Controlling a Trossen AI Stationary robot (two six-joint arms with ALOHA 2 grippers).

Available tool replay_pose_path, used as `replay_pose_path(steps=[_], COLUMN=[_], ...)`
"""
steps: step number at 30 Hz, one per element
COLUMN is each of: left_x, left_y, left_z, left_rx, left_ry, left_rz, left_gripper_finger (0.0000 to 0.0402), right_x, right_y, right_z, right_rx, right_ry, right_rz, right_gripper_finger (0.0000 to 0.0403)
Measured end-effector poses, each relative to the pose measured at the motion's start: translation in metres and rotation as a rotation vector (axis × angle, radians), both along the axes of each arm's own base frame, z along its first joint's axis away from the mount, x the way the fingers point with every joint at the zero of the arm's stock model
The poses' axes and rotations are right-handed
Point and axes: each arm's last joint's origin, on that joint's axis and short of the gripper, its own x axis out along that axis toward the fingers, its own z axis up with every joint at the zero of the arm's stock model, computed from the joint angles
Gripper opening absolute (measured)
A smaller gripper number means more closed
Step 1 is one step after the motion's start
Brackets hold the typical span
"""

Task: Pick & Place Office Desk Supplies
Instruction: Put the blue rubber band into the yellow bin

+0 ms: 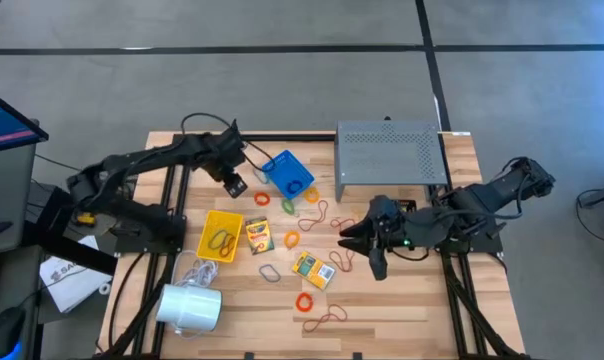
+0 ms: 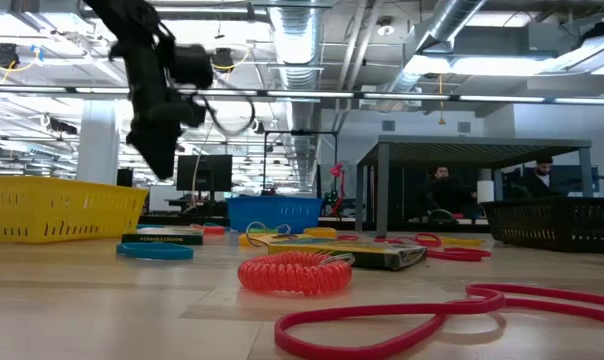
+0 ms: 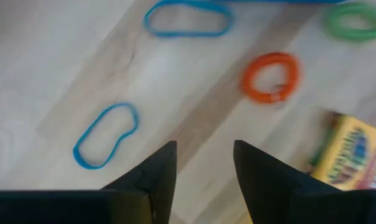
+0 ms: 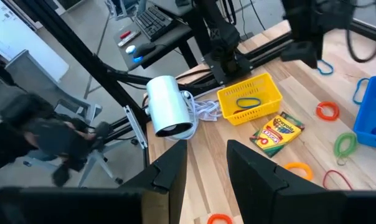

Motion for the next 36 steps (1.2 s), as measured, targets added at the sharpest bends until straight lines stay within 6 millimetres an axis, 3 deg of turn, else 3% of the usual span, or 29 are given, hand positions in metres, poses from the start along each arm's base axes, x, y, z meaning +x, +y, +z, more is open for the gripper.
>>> replay_pose_path(steps=[9,19,27,36], left_x=[-0.004,0.0,-0.009,-0.011], left_y=[0.033,0.044,0.057,0.065], left_z=[-0.041,-0.054,-0.069,-0.069], left_rx=[-0.073,-0.05,-0.176,-0.159], left_ry=[0.154,0.15,0.124,0.087], left_rz=[0.121,0.144,0.24,0.257], left_gripper_finger=[0.0172,0.0173,0.0173,0.0173], right_x=[0.001,0.001,0.002,0.0], right_y=[0.001,0.001,0.003,0.009], right_z=[0.002,0.004,0.007,0.01], right_rx=[0.037,0.053,0.072,0.09], right_ry=[-0.026,-0.043,-0.076,-0.105], right_rz=[-0.01,-0.013,-0.007,0.017], right_gripper_finger=[0.0111,0.0111,0.0111,0.0111])
